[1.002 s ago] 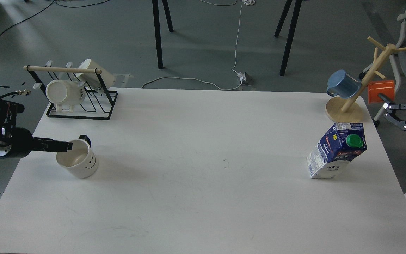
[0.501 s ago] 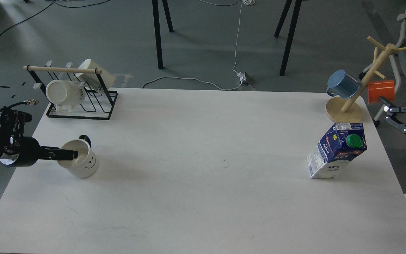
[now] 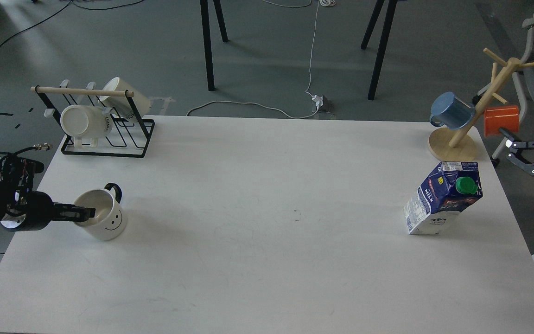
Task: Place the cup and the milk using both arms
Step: 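Grasp the white mug by its rim with the left gripper, then carry the white mug toward the table center and lower it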
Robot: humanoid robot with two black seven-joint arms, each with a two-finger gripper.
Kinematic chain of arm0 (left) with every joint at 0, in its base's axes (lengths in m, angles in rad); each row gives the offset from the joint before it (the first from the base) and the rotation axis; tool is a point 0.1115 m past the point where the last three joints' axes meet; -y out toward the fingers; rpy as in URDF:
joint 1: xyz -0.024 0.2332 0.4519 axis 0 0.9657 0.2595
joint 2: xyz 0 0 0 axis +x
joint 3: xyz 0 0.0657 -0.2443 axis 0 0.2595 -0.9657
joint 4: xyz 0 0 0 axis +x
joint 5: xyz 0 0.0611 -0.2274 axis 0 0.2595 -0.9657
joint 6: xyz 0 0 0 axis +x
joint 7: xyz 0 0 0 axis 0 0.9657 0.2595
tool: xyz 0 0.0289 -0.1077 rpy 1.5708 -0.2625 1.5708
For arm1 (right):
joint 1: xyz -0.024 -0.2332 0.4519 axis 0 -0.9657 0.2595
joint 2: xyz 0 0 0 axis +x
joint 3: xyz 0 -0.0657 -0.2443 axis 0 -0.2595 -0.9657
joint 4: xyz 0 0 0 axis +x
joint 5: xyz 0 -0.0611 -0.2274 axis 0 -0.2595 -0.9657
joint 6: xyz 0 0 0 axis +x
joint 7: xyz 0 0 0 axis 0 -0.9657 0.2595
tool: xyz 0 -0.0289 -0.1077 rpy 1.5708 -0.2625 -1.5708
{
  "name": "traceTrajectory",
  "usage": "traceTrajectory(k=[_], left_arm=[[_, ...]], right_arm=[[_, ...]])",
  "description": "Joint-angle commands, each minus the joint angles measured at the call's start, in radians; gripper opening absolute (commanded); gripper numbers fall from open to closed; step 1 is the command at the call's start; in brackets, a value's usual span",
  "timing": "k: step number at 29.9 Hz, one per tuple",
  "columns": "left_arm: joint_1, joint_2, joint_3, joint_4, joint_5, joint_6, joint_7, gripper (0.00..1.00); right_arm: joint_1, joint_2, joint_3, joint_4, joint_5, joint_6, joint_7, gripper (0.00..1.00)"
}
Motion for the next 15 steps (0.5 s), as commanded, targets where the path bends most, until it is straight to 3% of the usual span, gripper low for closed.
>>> traceTrajectory(k=[1, 9, 15], left_arm=[[-0.004, -0.004, -0.002, -0.002, -0.001, 0.022, 0.000, 0.00], [-0.049, 0.003, -0.013, -0.031, -0.004, 0.006, 0.000, 0.00], [-0.183, -0.010, -0.026, -0.207, -0.010, -0.067, 0.000, 0.00]], right_arm=[[-0.001, 0.000, 0.001, 0.000, 0.000, 0.000, 0.001, 0.99], [-0.003, 0.002, 0.006, -0.024, 0.000, 0.000, 0.001, 0.99], [0.011, 0.029, 0.058, -0.208, 0.023, 0.000, 0.002, 0.99]])
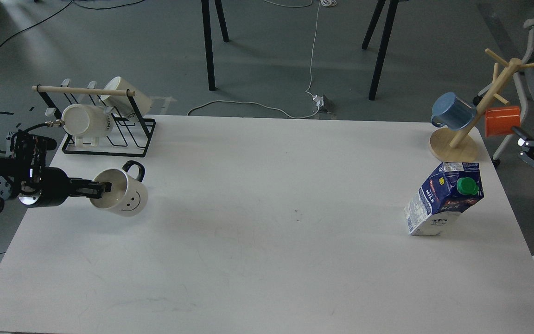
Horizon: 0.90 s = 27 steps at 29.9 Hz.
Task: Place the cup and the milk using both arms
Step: 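Carry the white mug toward the table center and lower it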
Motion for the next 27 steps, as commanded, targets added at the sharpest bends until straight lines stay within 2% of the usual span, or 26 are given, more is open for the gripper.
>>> traceTrajectory(k=[1, 6, 13, 17, 24, 27], left_arm=[[-0.073, -0.031, -0.014, -0.098, -0.003, -0.024, 0.000, 0.00], [-0.116, -0.221, -0.010, -0.112, 0.000, -0.024, 0.000, 0.00], [-0.112, -0.474, 0.004, -0.073, 0.031, -0.024, 0.000, 0.00], [-0.099, -0.522, 0.021, -0.015, 0.091, -0.024, 0.000, 0.00], [-0.064, -0.565, 0.053, 0.026, 0.100, -0.024, 0.000, 0.09], [-0.053, -0.572, 0.042, 0.036, 0.097, -0.024, 0.000, 0.10]], right_arm=[[0.005, 0.023, 0.046, -0.107, 0.021, 0.000, -0.001, 0.99], [0.004, 0.029, 0.050, -0.143, 0.035, 0.000, -0.002, 0.99], [0.004, 0.029, 0.052, -0.141, 0.035, 0.000, -0.002, 0.99], [0.007, 0.031, 0.053, -0.130, 0.035, 0.000, -0.004, 0.99], [0.010, 0.059, 0.046, -0.104, 0.035, 0.000, -0.011, 0.99], [0.011, 0.065, 0.044, -0.104, 0.035, 0.000, -0.011, 0.99]])
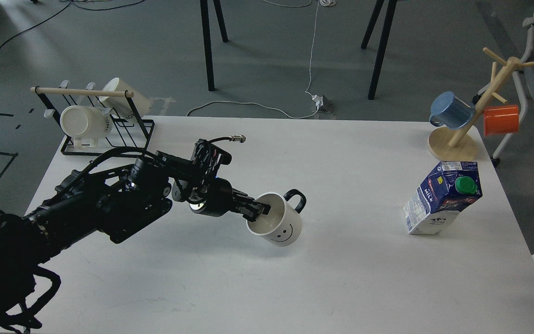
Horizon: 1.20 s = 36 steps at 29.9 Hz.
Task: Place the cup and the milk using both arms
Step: 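Carry the white mug toward the table center and lower it, then release the mug and withdraw the left gripper toward the rack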
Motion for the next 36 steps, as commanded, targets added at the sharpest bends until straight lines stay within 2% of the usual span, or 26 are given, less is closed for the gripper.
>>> traceTrajectory(k=[1, 4, 9, 13, 17, 18, 20, 21, 26, 31, 36], left_arm=[[0.015, -0.007, -0.007, 0.010, -0.005, 0.000, 0.000, 0.10], [0.025, -0.009, -0.004, 0.010, -0.003, 0.000, 0.000, 0.12], [0.027, -0.012, -0.014, 0.010, -0.008, 0.000, 0.000, 0.28], [0.027, -0.012, -0.014, 0.007, -0.008, 0.000, 0.000, 0.34], [0.027, -0.006, -0.029, -0.005, -0.022, 0.000, 0.000, 0.56], [0.027, -0.004, -0.040, -0.005, -0.033, 0.000, 0.000, 0.64], [0.027, -0.001, -0.082, -0.007, -0.084, 0.000, 0.000, 0.88], [0.027, 0.001, -0.108, -0.007, -0.132, 0.000, 0.000, 0.95], [0.025, 0.065, -0.184, -0.004, -0.405, 0.000, 0.000, 0.98], [0.022, 0.227, -0.211, 0.014, -0.643, 0.000, 0.000, 0.99], [0.028, 0.398, -0.253, 0.074, -0.911, 0.000, 0.000, 0.99]], right_arm=[[0.000, 0.008, -0.004, 0.001, 0.000, 0.000, 0.000, 0.99], [0.000, 0.012, -0.005, -0.001, 0.000, 0.000, 0.000, 0.99], [0.000, 0.009, -0.007, -0.001, -0.002, 0.000, 0.000, 0.99], [-0.001, 0.012, -0.008, -0.001, -0.001, 0.000, 0.000, 0.99], [-0.003, 0.012, -0.010, -0.001, 0.000, 0.000, 0.000, 0.99], [-0.003, 0.012, -0.010, 0.001, 0.000, 0.000, 0.000, 0.99], [-0.003, 0.012, -0.008, 0.002, 0.001, 0.000, 0.000, 0.99], [-0.003, 0.012, -0.001, 0.008, 0.006, 0.000, 0.000, 0.99], [-0.005, -0.049, 0.021, 0.100, 0.128, 0.000, -0.002, 0.99], [-0.035, -0.138, 0.009, 0.125, 0.357, 0.000, -0.002, 0.99], [-0.203, -0.161, 0.007, 0.125, 0.493, 0.000, -0.002, 0.99]])
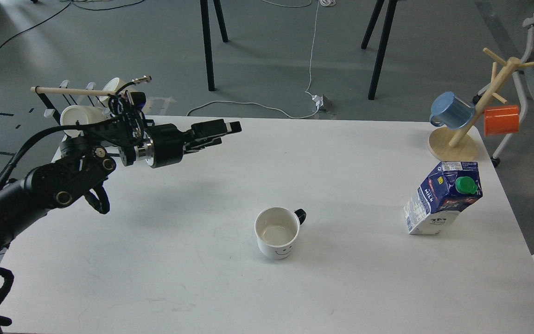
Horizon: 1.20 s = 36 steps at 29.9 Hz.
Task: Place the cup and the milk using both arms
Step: 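Release the mug and withdraw the left gripper toward the rack, then reach the right gripper to the milk carton's base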
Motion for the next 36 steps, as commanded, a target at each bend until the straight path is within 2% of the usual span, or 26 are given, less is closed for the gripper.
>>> traceTrajectory(k=[1, 7, 11, 14, 20, 29, 36], left_arm=[[0.009, 0.132, -0.026, 0.025, -0.222, 0.000, 0.000, 0.99], [0.087, 0.244, -0.029, 0.025, -0.512, 0.000, 0.000, 0.99], [0.135, 0.255, -0.029, 0.027, -0.612, 0.000, 0.000, 0.99], [0.162, 0.244, -0.030, 0.027, -0.619, 0.000, 0.000, 0.99], [0.214, 0.212, -0.032, 0.027, -0.618, 0.000, 0.000, 0.99], [0.237, 0.184, -0.032, 0.025, -0.618, 0.000, 0.000, 0.99], [0.253, 0.160, -0.032, 0.025, -0.616, 0.000, 0.000, 0.99]], right_arm=[[-0.152, -0.009, -0.002, 0.005, 0.104, 0.000, -0.001, 0.99], [-0.423, -0.007, -0.004, 0.096, 0.236, 0.000, 0.000, 0.99], [-0.568, 0.003, -0.004, 0.176, 0.264, 0.000, 0.000, 0.99], [-0.609, 0.054, -0.013, 0.244, 0.250, 0.000, -0.001, 0.99], [-0.580, 0.157, -0.062, 0.321, 0.206, 0.000, -0.001, 0.99], [-0.465, 0.308, -0.059, 0.308, 0.141, 0.000, 0.006, 0.99], [-0.402, 0.332, -0.052, 0.307, 0.138, 0.000, 0.006, 0.99]])
